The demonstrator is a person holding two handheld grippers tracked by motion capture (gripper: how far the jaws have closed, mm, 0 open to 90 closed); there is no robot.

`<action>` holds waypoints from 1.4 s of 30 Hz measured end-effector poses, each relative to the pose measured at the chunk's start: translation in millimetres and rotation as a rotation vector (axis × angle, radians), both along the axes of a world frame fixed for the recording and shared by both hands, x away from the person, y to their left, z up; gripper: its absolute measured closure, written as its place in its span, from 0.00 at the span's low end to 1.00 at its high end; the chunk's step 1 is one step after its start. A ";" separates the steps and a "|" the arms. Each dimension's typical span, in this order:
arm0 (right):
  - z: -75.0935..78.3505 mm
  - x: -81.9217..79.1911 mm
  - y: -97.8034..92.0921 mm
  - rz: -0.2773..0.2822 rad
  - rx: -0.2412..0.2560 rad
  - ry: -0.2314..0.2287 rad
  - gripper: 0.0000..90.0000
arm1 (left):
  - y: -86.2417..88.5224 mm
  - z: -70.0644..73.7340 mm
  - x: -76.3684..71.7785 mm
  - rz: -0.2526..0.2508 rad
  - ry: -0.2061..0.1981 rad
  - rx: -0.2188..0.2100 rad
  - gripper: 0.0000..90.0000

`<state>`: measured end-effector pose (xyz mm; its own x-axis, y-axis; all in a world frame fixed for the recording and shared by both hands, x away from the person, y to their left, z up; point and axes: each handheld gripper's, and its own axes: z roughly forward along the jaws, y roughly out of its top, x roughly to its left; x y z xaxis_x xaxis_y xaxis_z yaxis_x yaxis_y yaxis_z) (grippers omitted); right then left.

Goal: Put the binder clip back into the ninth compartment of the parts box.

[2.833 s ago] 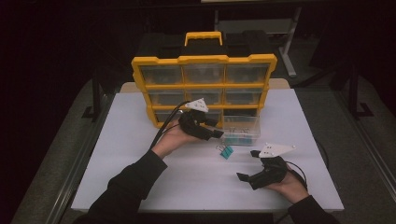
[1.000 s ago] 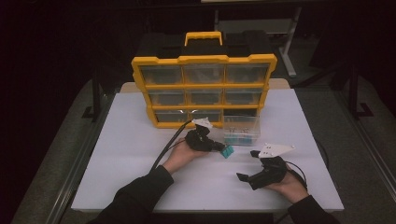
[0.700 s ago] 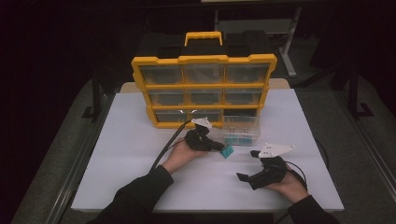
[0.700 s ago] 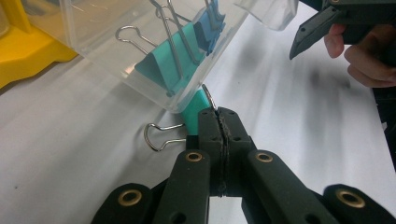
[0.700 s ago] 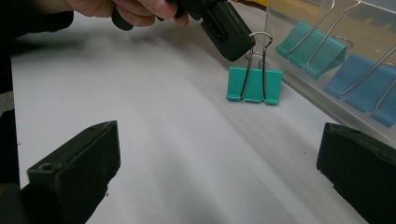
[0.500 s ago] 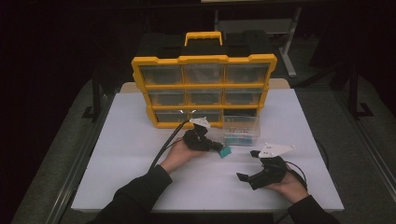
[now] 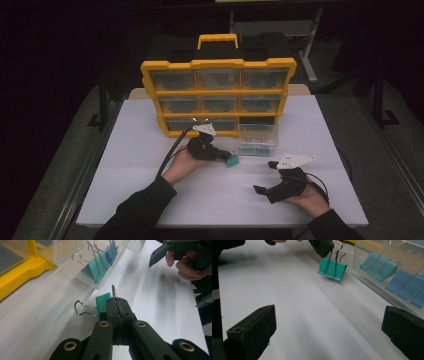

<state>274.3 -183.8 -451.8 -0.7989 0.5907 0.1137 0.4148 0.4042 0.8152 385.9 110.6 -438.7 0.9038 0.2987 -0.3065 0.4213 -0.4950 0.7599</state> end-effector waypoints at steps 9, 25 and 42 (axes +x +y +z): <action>-0.2 0.0 0.8 -0.002 -0.003 0.000 0.00 | 10.0 16.0 -4.0 -0.007 -0.036 -0.010 1.00; -0.4 0.9 1.6 -0.002 -0.003 0.000 0.00 | 12.5 58.3 -1.2 -0.054 -0.096 -0.055 1.00; 0.0 1.1 1.0 0.000 0.002 -0.002 0.00 | -18.1 105.2 25.8 -0.116 -0.169 -0.075 1.00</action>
<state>275.4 -182.8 -451.8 -0.7989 0.5907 0.1131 0.4133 0.4026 0.8168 411.7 92.6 -333.5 0.9712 0.1715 -0.1652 0.2282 -0.4723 0.8514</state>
